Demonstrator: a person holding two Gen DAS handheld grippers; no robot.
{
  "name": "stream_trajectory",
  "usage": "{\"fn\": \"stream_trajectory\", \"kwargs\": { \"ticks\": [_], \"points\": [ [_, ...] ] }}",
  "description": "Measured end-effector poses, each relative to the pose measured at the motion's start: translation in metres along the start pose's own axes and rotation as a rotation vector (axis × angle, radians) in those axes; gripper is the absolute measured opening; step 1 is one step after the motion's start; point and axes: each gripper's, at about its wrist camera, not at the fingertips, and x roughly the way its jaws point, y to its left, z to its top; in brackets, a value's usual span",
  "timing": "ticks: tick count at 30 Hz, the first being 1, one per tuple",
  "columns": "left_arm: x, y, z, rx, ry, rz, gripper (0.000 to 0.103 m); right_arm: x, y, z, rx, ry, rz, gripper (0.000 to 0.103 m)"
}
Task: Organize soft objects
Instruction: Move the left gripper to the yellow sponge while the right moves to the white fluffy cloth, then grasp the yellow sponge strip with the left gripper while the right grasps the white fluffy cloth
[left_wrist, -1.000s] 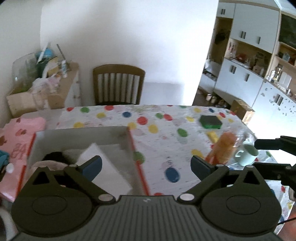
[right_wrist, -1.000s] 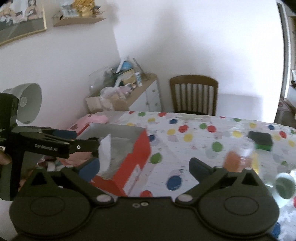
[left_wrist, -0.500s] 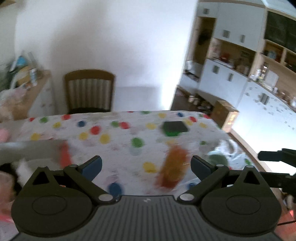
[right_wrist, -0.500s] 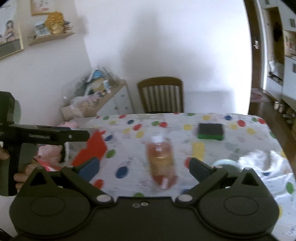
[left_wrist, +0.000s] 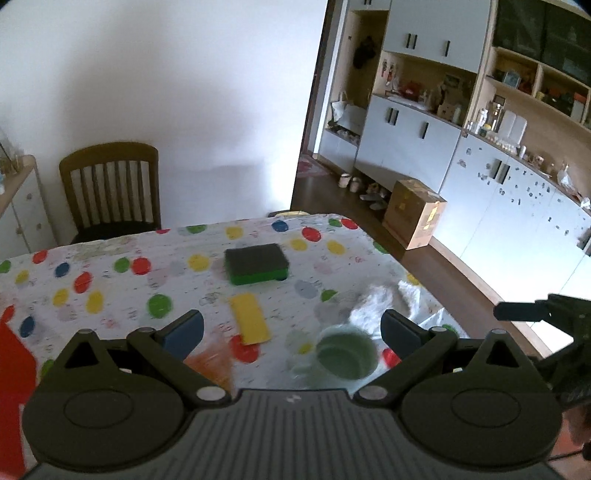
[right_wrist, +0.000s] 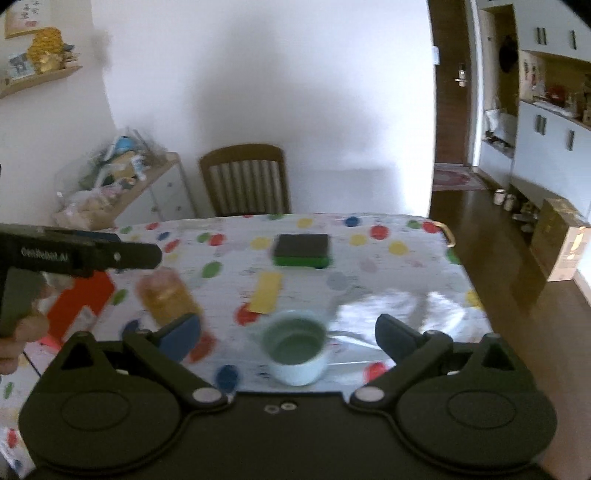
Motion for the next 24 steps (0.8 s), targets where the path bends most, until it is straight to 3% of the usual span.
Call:
{"fn": "stream_trajectory", "kwargs": {
  "ticks": [11,17,24],
  "points": [
    [0.096,-0.055,0.043,-0.043,0.103,0.064,0.103,0.033,-0.085,0.003,0.033,0.046,-0.085,0.093],
    [0.157,-0.043,0.062,-0.130,0.218,0.138,0.103,0.065,-0.113,0.012,0.038,0.079,-0.077,0.091],
    [0.227,-0.018,0.054,-0.238,0.322,0.250,0.102,0.107,-0.141,0.012,0.086,0.140,-0.082,0.087]
  ]
}}
